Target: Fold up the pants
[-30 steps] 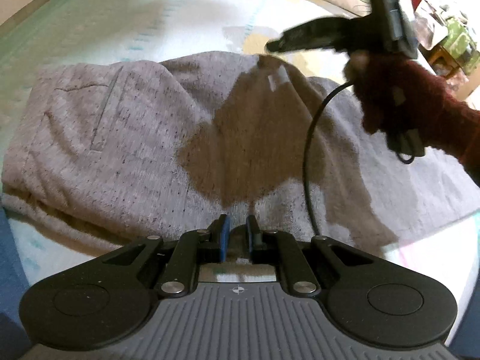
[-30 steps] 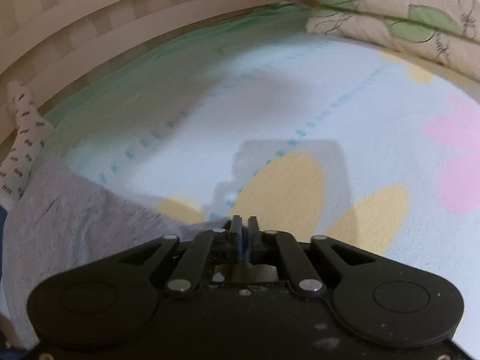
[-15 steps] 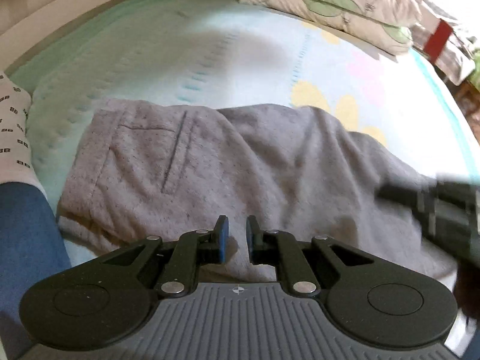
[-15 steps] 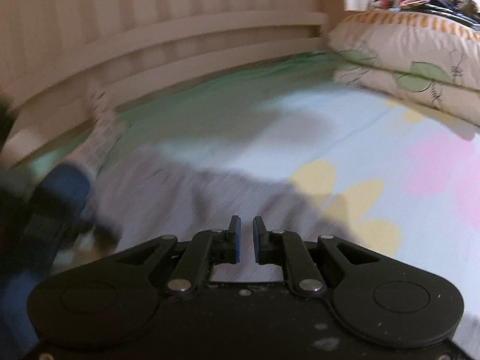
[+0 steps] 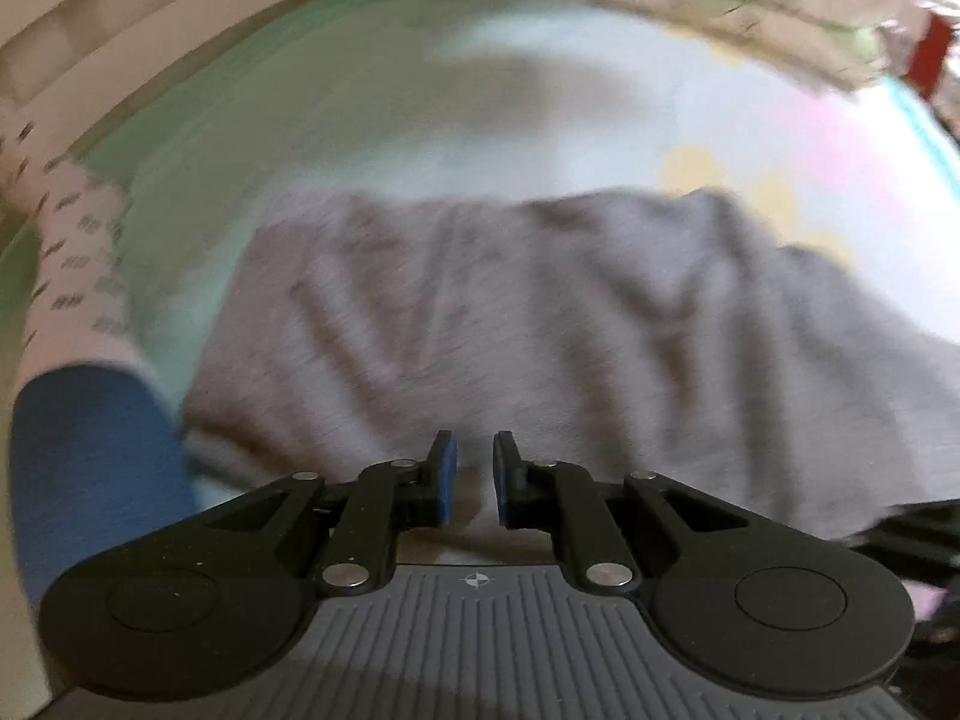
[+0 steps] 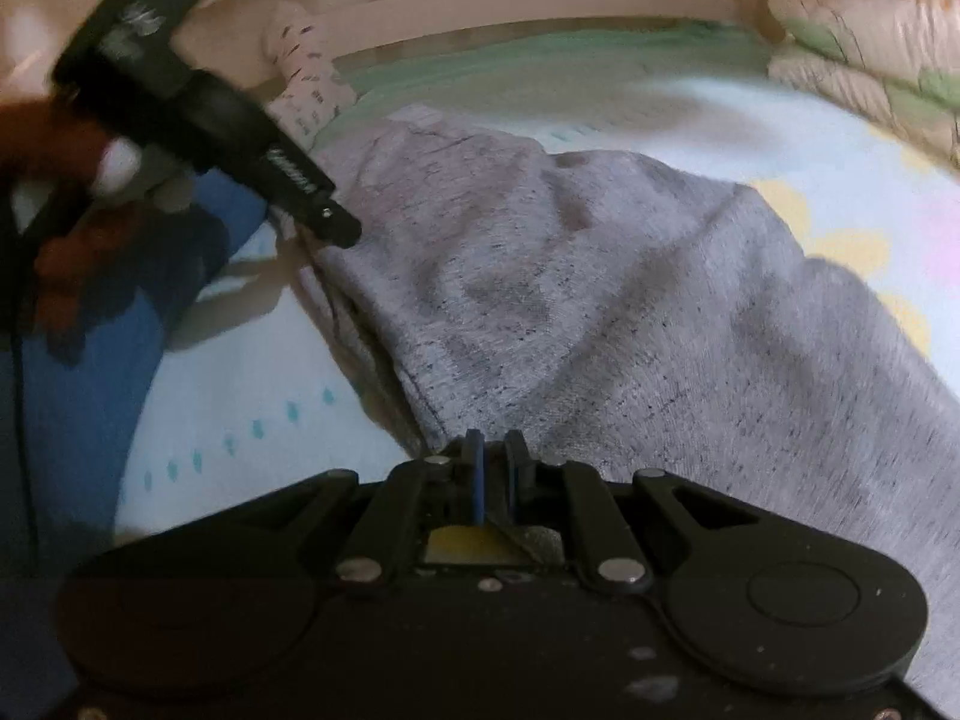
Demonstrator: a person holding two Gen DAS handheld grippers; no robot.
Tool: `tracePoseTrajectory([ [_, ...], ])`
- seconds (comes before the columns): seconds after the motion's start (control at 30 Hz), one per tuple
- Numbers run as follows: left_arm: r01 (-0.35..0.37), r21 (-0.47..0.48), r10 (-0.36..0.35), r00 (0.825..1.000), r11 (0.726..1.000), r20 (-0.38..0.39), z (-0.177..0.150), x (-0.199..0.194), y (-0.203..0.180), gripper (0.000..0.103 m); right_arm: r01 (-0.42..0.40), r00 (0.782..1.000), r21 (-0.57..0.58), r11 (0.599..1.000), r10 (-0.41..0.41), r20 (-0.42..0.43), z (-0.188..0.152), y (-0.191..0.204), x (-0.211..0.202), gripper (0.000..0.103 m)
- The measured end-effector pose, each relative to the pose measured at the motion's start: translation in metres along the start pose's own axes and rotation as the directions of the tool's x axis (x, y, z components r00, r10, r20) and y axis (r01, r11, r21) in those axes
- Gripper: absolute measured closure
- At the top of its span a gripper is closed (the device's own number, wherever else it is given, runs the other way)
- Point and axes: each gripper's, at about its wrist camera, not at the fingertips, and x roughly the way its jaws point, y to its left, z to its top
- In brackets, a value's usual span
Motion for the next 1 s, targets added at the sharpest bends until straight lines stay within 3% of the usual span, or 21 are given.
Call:
tracePoseTrajectory([
  [0.13,0.154,0.033,-0.155,0.988,0.988,0.026,0.005,-0.002,-0.033,0.090,0.010,1.000,0.008,1.000,-0.010,0.007,-0.003,0.007,0.000,0.092],
  [0.23,0.207,0.068,-0.207,0.978,0.976,-0.011,0.002,0.007,-0.051,0.090,0.009,1.000,0.022,1.000,-0.009,0.012,-0.001,0.007,0.000,0.092],
  [0.33,0.161,0.099,-0.151,0.983,0.982,-0.102,-0.010,0.027,-0.054,0.090,-0.005,1.000,0.042,0.999,0.005,0.015,0.002,0.001,-0.004,0.092],
  [0.4,0.178,0.091,-0.172,0.982,0.980,-0.072,-0.018,0.025,-0.044,0.089,0.006,1.000,0.039,0.999,-0.007,0.021,0.005,-0.006,-0.009,0.092],
  [0.5,0.189,0.065,-0.183,0.979,0.980,-0.092,-0.020,0.019,-0.037,0.089,0.055,0.995,0.074,0.996,-0.060,0.074,0.011,-0.025,-0.027,0.092],
  [0.7,0.175,0.119,-0.164,0.982,0.977,-0.098,-0.016,0.014,-0.042,0.089,0.156,0.974,0.193,0.969,-0.184,0.135,0.041,-0.077,-0.031,0.090],
  [0.83,0.165,0.092,-0.166,0.986,0.982,0.005,0.006,0.002,-0.033,0.088,0.159,0.969,0.193,0.968,-0.191,0.156,0.053,-0.085,-0.022,0.090],
  [0.87,0.149,0.078,-0.152,0.987,0.986,0.042,0.017,0.003,-0.029,0.083,0.159,0.969,0.187,0.969,-0.190,0.158,0.056,-0.084,-0.016,0.090],
  [1.0,0.122,0.010,-0.122,0.987,0.992,0.108,0.056,0.027,-0.017,0.082,0.134,0.974,0.171,0.976,-0.161,0.156,0.059,-0.074,-0.006,0.090],
])
